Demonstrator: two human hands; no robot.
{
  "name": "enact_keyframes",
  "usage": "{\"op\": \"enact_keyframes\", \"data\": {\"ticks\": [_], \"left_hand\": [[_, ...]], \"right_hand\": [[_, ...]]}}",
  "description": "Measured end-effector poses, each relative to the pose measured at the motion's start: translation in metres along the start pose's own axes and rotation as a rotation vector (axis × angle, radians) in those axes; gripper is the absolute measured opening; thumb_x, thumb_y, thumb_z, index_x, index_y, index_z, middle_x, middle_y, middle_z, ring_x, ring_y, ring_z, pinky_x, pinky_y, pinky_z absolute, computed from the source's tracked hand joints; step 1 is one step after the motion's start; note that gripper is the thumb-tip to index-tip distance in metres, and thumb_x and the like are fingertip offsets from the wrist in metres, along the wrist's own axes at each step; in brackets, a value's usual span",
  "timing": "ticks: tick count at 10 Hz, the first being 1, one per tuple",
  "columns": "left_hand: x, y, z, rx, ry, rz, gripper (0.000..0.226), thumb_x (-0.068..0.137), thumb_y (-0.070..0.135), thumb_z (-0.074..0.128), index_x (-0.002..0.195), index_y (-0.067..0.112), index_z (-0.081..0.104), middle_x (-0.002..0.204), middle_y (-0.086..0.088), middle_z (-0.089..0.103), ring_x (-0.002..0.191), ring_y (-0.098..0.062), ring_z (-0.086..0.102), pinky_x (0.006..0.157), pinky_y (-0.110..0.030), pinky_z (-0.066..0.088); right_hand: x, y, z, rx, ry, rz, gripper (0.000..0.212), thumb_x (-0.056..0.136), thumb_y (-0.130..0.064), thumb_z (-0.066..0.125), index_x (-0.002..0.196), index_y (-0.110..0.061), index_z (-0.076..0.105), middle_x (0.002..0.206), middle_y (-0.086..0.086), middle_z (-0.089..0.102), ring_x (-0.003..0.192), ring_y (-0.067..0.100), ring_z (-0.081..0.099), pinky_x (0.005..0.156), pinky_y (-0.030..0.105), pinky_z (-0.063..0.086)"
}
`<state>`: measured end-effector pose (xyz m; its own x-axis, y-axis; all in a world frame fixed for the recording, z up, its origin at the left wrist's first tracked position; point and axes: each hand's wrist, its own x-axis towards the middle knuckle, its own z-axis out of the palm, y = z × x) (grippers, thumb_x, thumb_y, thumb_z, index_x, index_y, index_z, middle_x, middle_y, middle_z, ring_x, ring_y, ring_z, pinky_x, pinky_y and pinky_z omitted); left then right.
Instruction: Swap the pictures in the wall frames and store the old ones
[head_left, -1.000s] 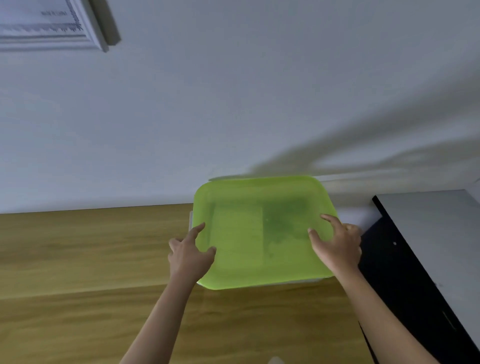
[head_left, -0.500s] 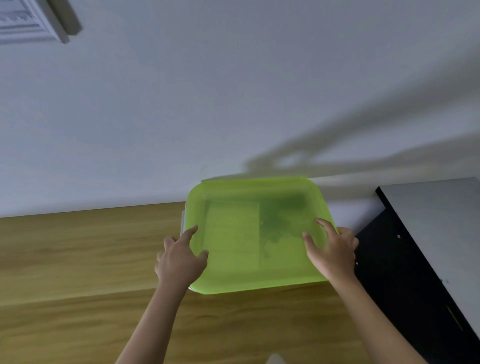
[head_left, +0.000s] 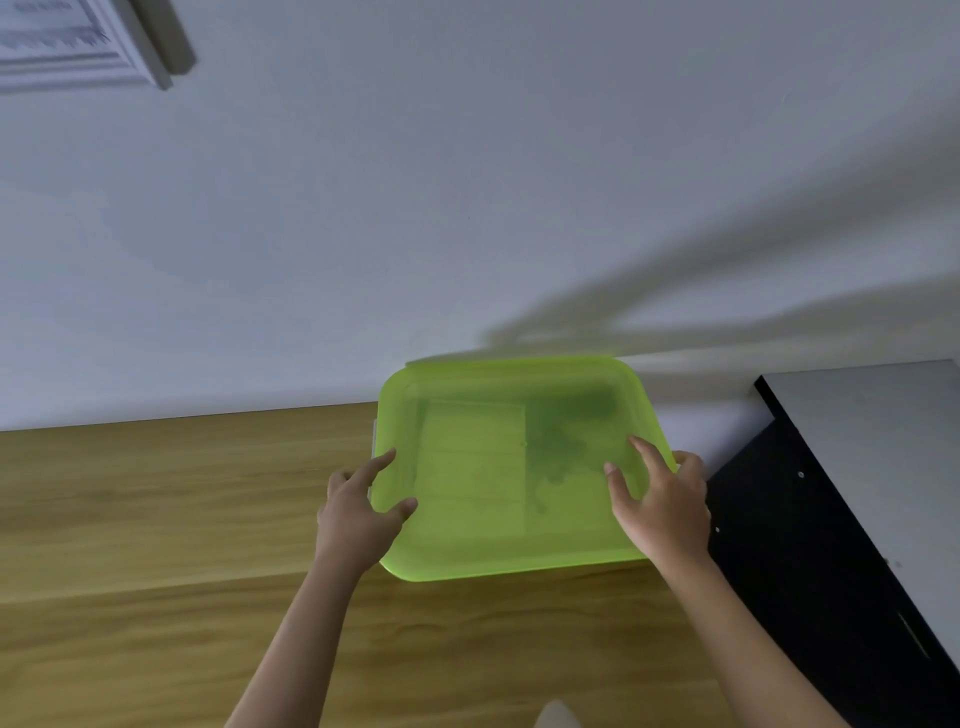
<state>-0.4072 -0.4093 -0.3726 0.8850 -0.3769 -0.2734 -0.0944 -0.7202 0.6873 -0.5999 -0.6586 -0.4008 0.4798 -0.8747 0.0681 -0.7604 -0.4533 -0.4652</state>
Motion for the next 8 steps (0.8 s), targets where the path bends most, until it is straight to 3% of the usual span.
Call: {"op": "enact_keyframes", "data": {"ticks": [3,5,6,7,8], "left_hand": [[0.003,-0.015,0.003,-0.109,-0.003,0.05,0.066,0.074,0.031,0.077,0.131,0.044,0.047,0.118,-0.004,0.042,0.11,-0.035,0.048,0.1,-0.052,0.041],[-0.004,-0.025,0.009,-0.236,0.073,0.1,0.062,0.073,0.026,0.078,0.129,0.034,0.054,0.105,0.001,0.043,0.095,-0.022,0.051,0.089,-0.035,0.044],[-0.005,-0.028,0.013,-0.251,0.101,0.115,0.059,0.074,0.026,0.078,0.127,0.035,0.054,0.104,0.002,0.043,0.097,-0.022,0.05,0.091,-0.037,0.044],[-0.007,-0.027,0.013,-0.205,0.132,0.155,0.056,0.076,0.029,0.076,0.127,0.036,0.054,0.105,0.002,0.043,0.099,-0.025,0.049,0.093,-0.039,0.043],[-0.01,-0.028,0.017,-0.241,0.187,0.151,0.053,0.079,0.029,0.073,0.128,0.031,0.055,0.11,-0.001,0.041,0.103,-0.026,0.048,0.096,-0.041,0.042]], "right_hand": [[-0.005,-0.005,-0.001,0.039,0.025,0.033,0.051,0.082,-0.058,0.054,0.127,-0.034,0.052,0.127,0.015,0.041,0.11,0.035,0.051,0.08,0.048,0.053],[-0.006,-0.004,0.001,0.174,0.081,0.067,0.05,0.079,-0.05,0.065,0.12,-0.021,0.061,0.133,0.015,0.047,0.116,0.033,0.054,0.079,0.048,0.054],[-0.006,-0.004,0.001,0.175,0.087,0.048,0.049,0.08,-0.051,0.064,0.119,-0.021,0.061,0.132,0.012,0.049,0.114,0.031,0.055,0.079,0.046,0.055],[-0.005,-0.005,-0.002,0.183,0.056,0.056,0.048,0.08,-0.052,0.063,0.118,-0.022,0.059,0.132,0.01,0.049,0.114,0.03,0.055,0.083,0.048,0.053],[-0.003,-0.002,-0.001,0.158,0.081,0.052,0.046,0.083,-0.048,0.062,0.119,-0.02,0.06,0.134,0.013,0.047,0.124,0.03,0.047,0.105,0.054,0.032]]}}
